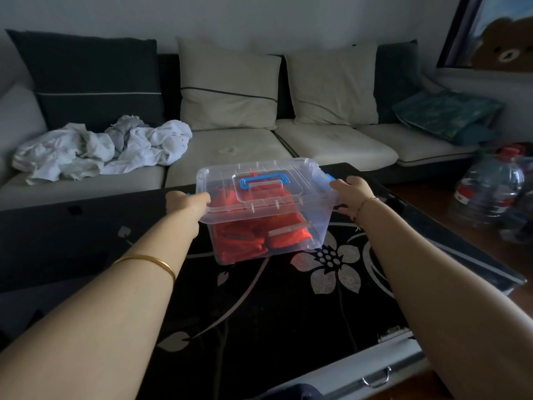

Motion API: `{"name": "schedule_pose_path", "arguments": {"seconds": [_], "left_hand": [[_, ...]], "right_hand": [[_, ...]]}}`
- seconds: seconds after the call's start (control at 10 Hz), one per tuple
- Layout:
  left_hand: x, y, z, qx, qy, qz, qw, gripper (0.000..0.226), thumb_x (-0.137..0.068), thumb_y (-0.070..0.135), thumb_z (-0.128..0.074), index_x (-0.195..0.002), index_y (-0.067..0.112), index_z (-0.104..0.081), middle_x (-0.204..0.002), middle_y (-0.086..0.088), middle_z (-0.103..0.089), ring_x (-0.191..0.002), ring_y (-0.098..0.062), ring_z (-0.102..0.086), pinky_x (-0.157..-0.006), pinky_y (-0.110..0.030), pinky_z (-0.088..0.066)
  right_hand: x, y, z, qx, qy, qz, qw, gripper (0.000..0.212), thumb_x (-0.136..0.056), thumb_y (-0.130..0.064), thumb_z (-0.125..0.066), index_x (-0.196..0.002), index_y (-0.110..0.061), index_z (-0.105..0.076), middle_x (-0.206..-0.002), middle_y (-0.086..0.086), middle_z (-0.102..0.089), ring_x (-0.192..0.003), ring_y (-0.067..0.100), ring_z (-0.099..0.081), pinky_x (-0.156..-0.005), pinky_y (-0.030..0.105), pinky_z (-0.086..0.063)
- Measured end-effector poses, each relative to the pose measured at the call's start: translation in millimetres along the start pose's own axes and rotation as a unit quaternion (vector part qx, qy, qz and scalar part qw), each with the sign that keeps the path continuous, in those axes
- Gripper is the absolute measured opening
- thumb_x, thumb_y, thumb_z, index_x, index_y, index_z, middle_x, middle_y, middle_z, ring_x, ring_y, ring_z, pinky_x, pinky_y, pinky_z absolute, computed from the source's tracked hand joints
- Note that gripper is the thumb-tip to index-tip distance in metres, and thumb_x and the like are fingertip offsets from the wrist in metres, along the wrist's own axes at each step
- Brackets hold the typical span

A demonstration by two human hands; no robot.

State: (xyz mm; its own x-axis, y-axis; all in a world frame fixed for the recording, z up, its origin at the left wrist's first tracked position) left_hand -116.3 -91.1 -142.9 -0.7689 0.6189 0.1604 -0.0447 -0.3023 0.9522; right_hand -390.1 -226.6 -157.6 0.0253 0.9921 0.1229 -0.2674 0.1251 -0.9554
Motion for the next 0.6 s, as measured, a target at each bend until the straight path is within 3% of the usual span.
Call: {"name": "schedule_pose_path", "arguments": {"seconds": [0.1,0.2,0.3,0.4,0.5,0.6], "left_hand": [[-1,-1,-1,-0.017,0.026,-0.034,0.999,0.046,-0.083,0.006,-0.062,-0.124,-0.004,-0.044,-0.123,-0.019,-0.056,-0.077,-0.023,-0.056,-0.07,-0.029,-0.041],[-1,-1,-5,-0.05,0.04,-0.064,0.996,0.059,-0.085,0.009,-0.059,-0.138,0.003,-0.033,-0.13,-0.014,-0.052,-0.114,-0.032,-0.053,-0.085,-0.035,-0.042],[-6,-5,-8,-0.095,0.053,-0.093,0.99,0.038,-0.086,0.012,-0.056,-0.121,0.008,-0.042,-0.116,-0.014,-0.06,-0.106,-0.034,-0.056,-0.096,-0.046,-0.044],[-5,-3,-7,-0.12,0.061,-0.1,0.986,0.024,-0.085,0.014,-0.055,-0.105,0.012,-0.041,-0.109,-0.016,-0.062,-0.103,-0.036,-0.056,-0.095,-0.052,-0.045],[-7,-6,-7,-0.102,0.035,-0.079,0.991,0.056,-0.089,0.012,-0.054,-0.139,0.009,-0.031,-0.129,-0.013,-0.054,-0.119,-0.033,-0.048,-0.096,-0.042,-0.043],[5,5,7,-0.042,0.038,-0.097,0.994,0.067,-0.09,0.02,-0.057,-0.147,0.011,-0.024,-0.144,-0.012,-0.043,-0.13,-0.032,-0.041,-0.101,-0.042,-0.039]], "right_hand": [[-5,-6,-1,-0.006,0.043,0.047,0.998,0.073,-0.082,-0.009,-0.056,-0.147,-0.008,-0.022,-0.093,0.0,-0.061,-0.104,0.024,-0.06,-0.097,0.042,-0.048],[-6,-7,-4,-0.008,0.048,0.073,0.996,0.072,-0.083,-0.004,-0.056,-0.147,-0.011,-0.022,-0.1,0.005,-0.065,-0.099,0.023,-0.062,-0.094,0.043,-0.05],[-10,-9,-6,0.036,0.05,0.099,0.993,0.066,-0.087,-0.005,-0.054,-0.146,-0.014,-0.024,-0.116,0.005,-0.061,-0.104,0.02,-0.058,-0.093,0.043,-0.05],[-7,-15,-6,0.071,0.067,0.116,0.988,0.061,-0.089,-0.005,-0.051,-0.145,-0.012,-0.026,-0.105,0.003,-0.061,-0.101,0.021,-0.059,-0.092,0.04,-0.05],[-3,-14,-8,0.078,0.059,0.123,0.988,0.062,-0.09,-0.005,-0.049,-0.146,-0.014,-0.024,-0.106,0.008,-0.06,-0.098,0.021,-0.058,-0.088,0.035,-0.049],[8,-21,0,0.032,0.091,0.161,0.982,0.057,-0.093,-0.009,-0.047,-0.145,-0.01,-0.024,-0.119,0.011,-0.056,-0.1,0.02,-0.053,-0.092,0.034,-0.046]]}}
Point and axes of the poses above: each hand's wrist, its own x-axis away from the middle knuckle, its own z-axis out of the back of the hand, y = z × x, the point moved 2 cm from there along -x, towards the middle knuckle
